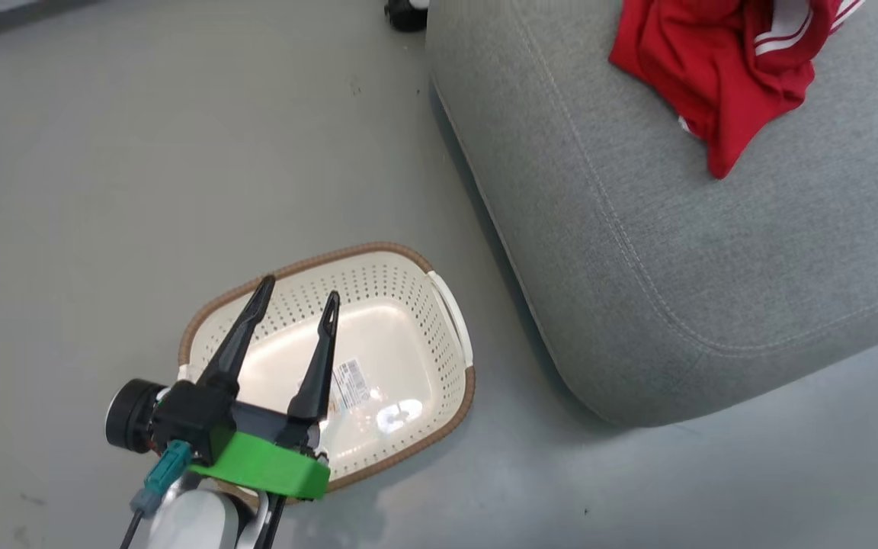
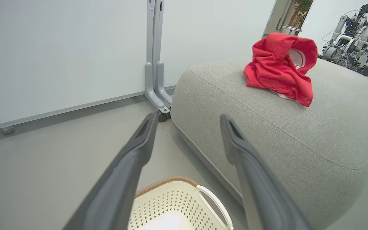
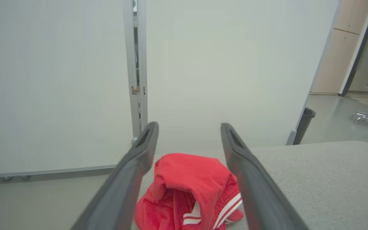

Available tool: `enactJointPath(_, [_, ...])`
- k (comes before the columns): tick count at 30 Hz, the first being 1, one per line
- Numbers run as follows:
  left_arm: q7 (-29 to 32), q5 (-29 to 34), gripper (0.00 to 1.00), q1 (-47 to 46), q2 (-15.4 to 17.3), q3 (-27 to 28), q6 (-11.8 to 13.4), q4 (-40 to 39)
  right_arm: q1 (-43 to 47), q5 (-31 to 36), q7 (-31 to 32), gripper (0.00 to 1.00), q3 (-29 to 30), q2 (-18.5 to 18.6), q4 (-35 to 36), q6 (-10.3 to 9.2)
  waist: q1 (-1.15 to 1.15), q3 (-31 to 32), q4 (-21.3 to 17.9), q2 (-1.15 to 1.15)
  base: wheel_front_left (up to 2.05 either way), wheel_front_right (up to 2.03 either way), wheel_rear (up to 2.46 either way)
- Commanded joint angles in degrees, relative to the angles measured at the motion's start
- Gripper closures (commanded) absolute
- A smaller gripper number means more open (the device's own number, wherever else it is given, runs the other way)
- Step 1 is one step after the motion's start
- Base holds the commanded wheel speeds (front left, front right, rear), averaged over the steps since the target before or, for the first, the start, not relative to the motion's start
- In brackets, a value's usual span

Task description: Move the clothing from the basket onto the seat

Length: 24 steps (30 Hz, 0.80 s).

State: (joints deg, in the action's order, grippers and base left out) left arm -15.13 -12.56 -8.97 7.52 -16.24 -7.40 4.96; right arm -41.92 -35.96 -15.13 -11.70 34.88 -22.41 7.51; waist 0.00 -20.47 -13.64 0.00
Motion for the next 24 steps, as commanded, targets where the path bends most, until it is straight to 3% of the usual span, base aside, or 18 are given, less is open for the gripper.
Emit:
enactJointPath(1, [0.0,0.29,0.0,1.74,-0.34,0.81,-0.14,-0.04,2.89,0.47,-0.01,0.0,0.89,-0.53,1.86,-0.03,0.0,8.0,-0.89,0.0,0.0,0.0,0.0])
enactJointPath(5, [0.0,0.34,0.0,4.3,-1.39,2.98,-0.14,-0.41,8.9,1.77,-0.01,0.0,4.93,-3.13,10.12,-0.03,0.0,11.62,0.01,0.0,0.0,0.0,0.0])
enactJointPath(8, [0.0,0.13,0.0,5.91,-2.2,5.1,-0.14,-1.12,14.41,3.52,-0.01,0.0,9.35,-7.79,16.47,-0.03,0.0,13.68,1.37,0.0,0.0,0.0,0.0])
enactJointPath(12, [0.0,-0.53,0.0,8.72,-3.34,8.13,-0.14,-1.04,22.56,7.65,-0.01,0.0,9.35,-12.6,22.48,-0.03,0.0,17.0,3.45,0.0,0.0,0.0,0.0])
enactJointPath(24, [0.0,-0.25,0.0,12.58,-4.19,12.52,-0.14,1.0,41.62,20.22,-0.01,0.0,9.39,-24.32,25.83,-0.02,0.0,22.03,13.41,0.0,0.0,0.0,0.0])
